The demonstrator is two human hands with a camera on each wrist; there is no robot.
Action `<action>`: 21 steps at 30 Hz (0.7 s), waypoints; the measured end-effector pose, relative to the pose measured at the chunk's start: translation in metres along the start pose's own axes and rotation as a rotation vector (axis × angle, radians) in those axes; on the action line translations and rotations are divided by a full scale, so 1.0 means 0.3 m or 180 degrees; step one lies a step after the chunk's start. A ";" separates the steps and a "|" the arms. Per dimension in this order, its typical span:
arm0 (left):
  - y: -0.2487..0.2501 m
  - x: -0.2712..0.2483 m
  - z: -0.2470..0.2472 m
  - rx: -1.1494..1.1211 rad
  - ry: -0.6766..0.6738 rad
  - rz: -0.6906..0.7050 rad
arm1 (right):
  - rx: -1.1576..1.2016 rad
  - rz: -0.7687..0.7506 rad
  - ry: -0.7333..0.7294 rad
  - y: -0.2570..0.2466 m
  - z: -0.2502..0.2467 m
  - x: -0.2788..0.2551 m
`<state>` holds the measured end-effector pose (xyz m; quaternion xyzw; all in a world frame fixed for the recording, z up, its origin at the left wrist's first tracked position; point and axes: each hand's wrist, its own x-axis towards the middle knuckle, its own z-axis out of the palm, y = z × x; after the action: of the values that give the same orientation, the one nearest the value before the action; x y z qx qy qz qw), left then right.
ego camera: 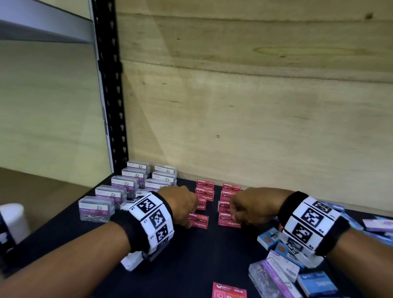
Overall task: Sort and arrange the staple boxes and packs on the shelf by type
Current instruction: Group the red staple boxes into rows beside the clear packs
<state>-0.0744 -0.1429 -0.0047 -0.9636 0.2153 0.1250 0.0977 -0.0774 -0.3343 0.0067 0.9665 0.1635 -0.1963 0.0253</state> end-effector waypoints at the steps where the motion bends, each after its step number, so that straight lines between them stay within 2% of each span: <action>1: -0.002 0.006 -0.003 -0.0008 -0.0009 0.0011 | -0.0015 -0.0004 0.0014 -0.004 -0.001 0.003; 13: -0.004 0.062 -0.001 0.0175 0.0087 0.0047 | 0.0173 0.0056 0.0005 0.006 -0.001 0.028; 21: -0.003 0.055 -0.006 0.0110 0.0092 -0.0012 | 0.0030 0.0055 -0.0007 0.001 -0.005 0.017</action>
<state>-0.0592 -0.1491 -0.0075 -0.9639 0.2169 0.1071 0.1115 -0.0723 -0.3329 0.0062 0.9678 0.1542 -0.1978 0.0226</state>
